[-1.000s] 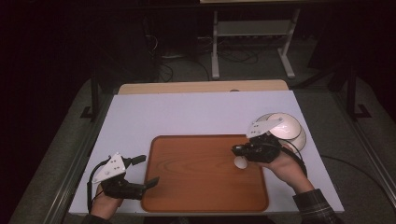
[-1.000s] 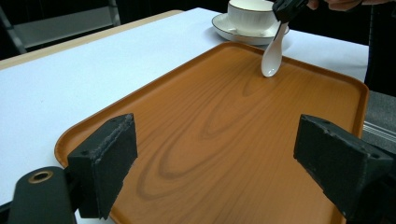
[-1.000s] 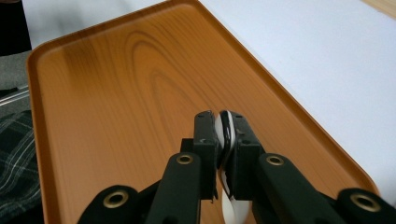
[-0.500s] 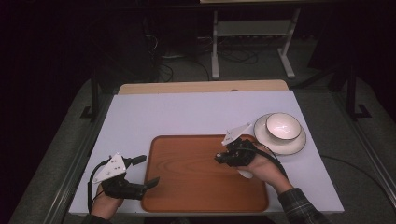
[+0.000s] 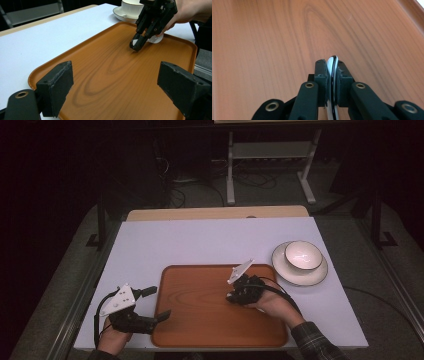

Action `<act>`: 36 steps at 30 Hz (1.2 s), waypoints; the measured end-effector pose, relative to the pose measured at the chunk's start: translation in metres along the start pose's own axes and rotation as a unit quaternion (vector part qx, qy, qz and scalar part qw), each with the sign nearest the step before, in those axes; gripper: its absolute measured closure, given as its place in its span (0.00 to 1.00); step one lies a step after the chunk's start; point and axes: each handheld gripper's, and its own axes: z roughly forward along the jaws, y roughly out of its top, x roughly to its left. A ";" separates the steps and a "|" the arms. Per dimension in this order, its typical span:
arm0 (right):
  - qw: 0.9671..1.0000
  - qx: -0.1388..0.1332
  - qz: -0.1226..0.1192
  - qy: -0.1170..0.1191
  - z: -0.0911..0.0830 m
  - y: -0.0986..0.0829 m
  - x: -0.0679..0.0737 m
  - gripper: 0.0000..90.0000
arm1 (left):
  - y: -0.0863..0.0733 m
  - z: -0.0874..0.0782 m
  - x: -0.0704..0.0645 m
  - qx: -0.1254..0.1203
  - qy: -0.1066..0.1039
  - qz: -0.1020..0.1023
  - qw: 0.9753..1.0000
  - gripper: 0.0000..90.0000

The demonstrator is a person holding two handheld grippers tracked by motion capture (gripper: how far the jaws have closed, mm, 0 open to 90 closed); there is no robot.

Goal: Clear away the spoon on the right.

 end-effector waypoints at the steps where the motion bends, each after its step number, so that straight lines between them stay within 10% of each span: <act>1: 1.000 0.002 0.000 -0.001 0.000 0.000 0.000 0.90 | 0.000 0.000 0.000 0.000 0.000 0.000 1.000 0.14; 16: 1.000 0.009 -0.002 -0.011 0.003 -0.003 0.000 0.69 | 0.000 0.000 0.000 0.000 0.000 0.000 1.000 0.14; 25: 0.998 -0.051 0.019 -0.019 -0.015 -0.006 -0.001 0.36 | 0.000 0.000 0.000 0.000 0.000 0.000 1.000 0.14; 36: 0.988 -0.147 0.036 -0.029 -0.051 -0.019 0.002 0.16 | 0.000 0.000 0.000 0.002 -0.001 0.001 1.000 0.14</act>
